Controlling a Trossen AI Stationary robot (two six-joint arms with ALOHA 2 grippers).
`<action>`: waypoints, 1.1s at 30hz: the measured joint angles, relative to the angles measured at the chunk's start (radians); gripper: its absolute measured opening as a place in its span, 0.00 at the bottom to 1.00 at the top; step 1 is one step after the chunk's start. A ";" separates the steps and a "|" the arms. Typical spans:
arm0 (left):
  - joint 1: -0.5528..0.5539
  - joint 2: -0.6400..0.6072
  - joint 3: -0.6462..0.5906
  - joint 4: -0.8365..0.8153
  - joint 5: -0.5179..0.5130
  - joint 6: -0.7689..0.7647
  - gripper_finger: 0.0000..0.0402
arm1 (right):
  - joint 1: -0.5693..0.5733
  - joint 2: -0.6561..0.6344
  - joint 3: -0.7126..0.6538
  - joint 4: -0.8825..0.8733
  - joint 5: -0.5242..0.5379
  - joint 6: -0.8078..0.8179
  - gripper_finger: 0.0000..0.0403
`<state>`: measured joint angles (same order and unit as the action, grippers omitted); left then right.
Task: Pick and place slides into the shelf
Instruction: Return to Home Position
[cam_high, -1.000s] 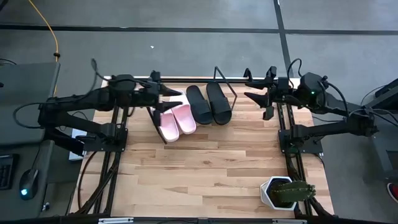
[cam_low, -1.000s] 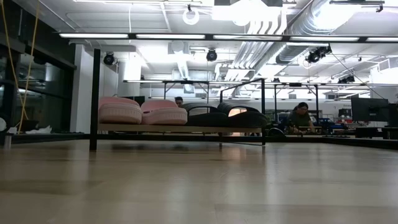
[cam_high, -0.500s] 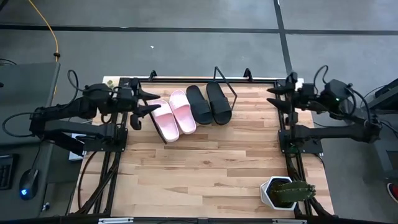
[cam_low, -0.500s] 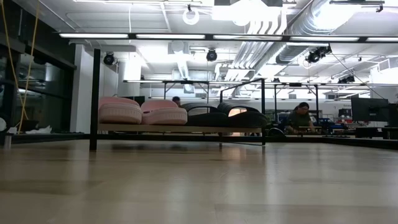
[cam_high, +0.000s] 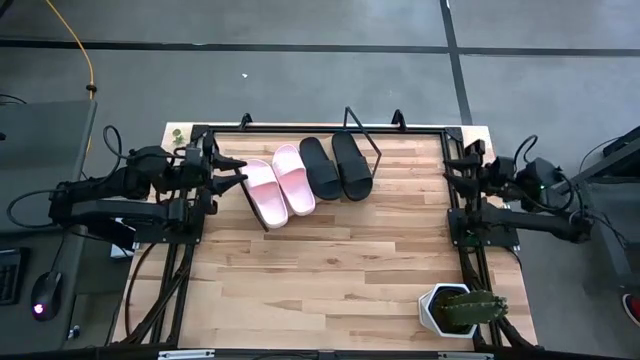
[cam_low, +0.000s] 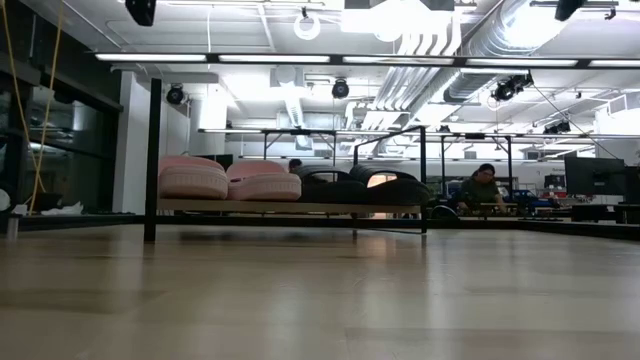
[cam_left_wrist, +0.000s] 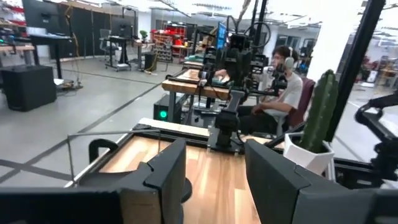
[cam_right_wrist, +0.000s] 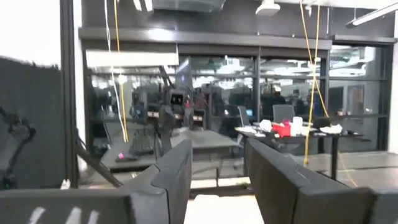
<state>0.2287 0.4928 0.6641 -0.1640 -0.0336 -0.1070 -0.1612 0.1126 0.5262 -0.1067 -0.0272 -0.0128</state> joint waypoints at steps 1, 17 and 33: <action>0.000 -0.004 -0.007 0.001 0.007 -0.004 0.37 | 0.000 -0.021 -0.025 0.019 -0.001 0.013 0.35; -0.001 -0.008 -0.252 0.281 0.052 -0.033 0.37 | 0.000 -0.068 -0.275 0.262 -0.097 0.058 0.33; 0.000 -0.007 -0.346 0.423 0.120 -0.058 0.37 | 0.000 -0.069 -0.432 0.440 -0.113 0.058 0.29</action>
<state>0.2283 0.4862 0.3183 0.2592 0.0860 -0.1654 -0.1608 0.0441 0.0943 0.3335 -0.1406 0.0453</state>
